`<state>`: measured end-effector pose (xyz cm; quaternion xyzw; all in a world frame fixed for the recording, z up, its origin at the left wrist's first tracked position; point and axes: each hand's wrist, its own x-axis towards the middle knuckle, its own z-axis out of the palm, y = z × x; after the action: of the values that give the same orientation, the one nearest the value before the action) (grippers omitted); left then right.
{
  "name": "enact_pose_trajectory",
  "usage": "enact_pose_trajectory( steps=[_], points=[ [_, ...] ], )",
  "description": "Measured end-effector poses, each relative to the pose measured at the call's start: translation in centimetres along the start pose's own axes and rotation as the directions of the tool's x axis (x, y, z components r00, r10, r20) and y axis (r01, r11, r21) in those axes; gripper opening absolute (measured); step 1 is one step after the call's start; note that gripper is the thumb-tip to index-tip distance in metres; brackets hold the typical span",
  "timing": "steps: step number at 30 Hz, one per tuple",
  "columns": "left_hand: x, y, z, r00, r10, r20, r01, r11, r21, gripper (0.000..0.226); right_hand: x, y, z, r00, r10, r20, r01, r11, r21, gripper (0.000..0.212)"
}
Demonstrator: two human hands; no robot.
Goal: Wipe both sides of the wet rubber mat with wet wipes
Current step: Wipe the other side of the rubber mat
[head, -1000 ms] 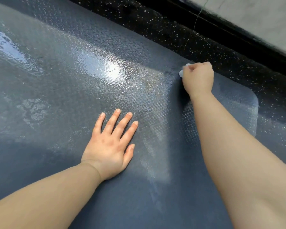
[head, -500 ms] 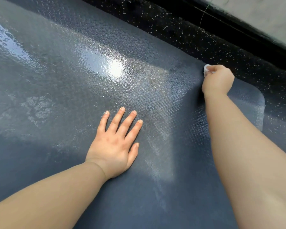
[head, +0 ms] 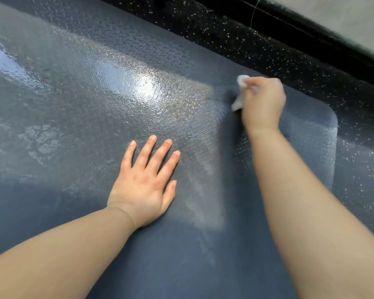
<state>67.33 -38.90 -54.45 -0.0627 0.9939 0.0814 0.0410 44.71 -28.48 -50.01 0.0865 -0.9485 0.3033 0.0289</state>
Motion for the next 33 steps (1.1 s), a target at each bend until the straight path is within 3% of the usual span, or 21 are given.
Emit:
enact_pose_trajectory(
  steps=[4,11,15,19,23,27,31,33],
  points=[
    [0.0,0.0,0.0,1.0,-0.005,0.011,0.005,1.0,-0.01,0.059,1.1,3.1,-0.1,0.98,0.178,0.089,-0.172,0.983,-0.07,0.027],
    [-0.1,-0.1,-0.2,0.999,-0.028,0.036,0.029,0.999,-0.022,0.062,-7.9,-1.8,3.9,0.972,-0.129,0.196,0.127,0.992,0.021,0.022],
    [-0.3,-0.2,-0.1,0.996,-0.041,0.082,0.042,0.999,-0.01,0.061,-10.5,-0.9,1.6,0.907,-0.086,0.413,0.005,0.981,0.192,0.016],
    [-0.2,-0.7,0.2,0.994,-0.029,0.107,0.031,0.999,-0.019,0.063,-9.7,1.2,-1.3,0.977,0.166,0.135,-0.176,0.982,0.071,0.031],
    [0.4,-1.5,-0.7,0.987,0.008,0.162,0.027,0.977,-0.21,0.062,-10.4,0.2,0.4,0.943,0.287,0.169,-0.282,0.958,-0.058,0.024],
    [-0.6,-4.0,-2.2,0.981,0.064,0.181,0.012,0.921,-0.389,0.057,-15.9,-3.5,2.8,0.944,0.221,0.246,-0.183,0.969,-0.168,0.027],
    [-3.6,-8.0,-3.1,0.985,0.106,0.134,-0.082,0.982,-0.172,0.054,-25.0,-6.5,3.4,0.928,0.066,0.368,-0.029,0.994,-0.106,0.026],
    [-4.4,-9.4,-3.6,0.963,0.168,0.209,-0.157,0.985,-0.07,0.058,-28.7,-7.3,2.9,0.841,-0.011,0.542,0.073,0.993,-0.093,0.024]
  ],
)
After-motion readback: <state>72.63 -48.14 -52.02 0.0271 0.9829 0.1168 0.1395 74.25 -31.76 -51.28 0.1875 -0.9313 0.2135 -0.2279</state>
